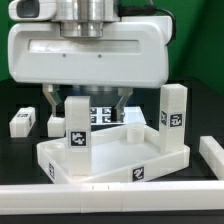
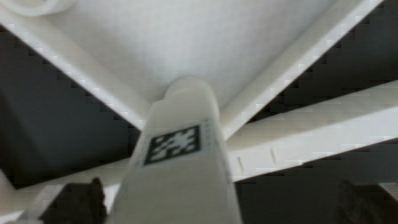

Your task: Assemble desk

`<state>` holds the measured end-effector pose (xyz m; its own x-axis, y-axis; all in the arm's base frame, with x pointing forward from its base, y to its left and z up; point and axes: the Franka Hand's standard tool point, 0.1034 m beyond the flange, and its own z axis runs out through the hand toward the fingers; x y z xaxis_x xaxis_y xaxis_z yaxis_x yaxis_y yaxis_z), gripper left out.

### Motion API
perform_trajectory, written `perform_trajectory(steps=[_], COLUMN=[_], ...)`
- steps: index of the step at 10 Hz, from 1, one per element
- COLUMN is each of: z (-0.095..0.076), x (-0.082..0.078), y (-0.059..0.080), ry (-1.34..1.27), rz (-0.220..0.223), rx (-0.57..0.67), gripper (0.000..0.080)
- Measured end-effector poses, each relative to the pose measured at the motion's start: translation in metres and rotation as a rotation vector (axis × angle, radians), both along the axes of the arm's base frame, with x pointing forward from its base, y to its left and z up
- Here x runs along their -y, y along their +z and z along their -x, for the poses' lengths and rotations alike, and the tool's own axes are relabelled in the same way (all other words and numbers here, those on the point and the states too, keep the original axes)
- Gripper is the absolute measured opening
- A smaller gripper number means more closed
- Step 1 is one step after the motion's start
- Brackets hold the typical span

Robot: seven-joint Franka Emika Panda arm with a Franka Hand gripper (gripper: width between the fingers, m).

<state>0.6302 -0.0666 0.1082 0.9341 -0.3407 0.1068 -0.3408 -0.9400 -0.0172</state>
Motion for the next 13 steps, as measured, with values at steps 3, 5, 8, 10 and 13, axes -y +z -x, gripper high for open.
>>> perform_trajectory(steps=[3,5,8,10,13], z=[-0.0036,-0.0036,-0.0037,-0.0085,-0.0086], x=[0.0032,0.0028,0.0019,0.0044,0.0051], y=[0.0015,0.0013,0.001,0.0008,0.0005], ry=[-0.015,-0.054,-0.275,-0.603,-1.13], rz=[0.0,-0.005,-0.031,-0.058,-0.188], rx=[0.007,0.007,0.011,-0.035,-0.082], gripper=[0.0637,0.0461,0.0288,0.0288,0.0288])
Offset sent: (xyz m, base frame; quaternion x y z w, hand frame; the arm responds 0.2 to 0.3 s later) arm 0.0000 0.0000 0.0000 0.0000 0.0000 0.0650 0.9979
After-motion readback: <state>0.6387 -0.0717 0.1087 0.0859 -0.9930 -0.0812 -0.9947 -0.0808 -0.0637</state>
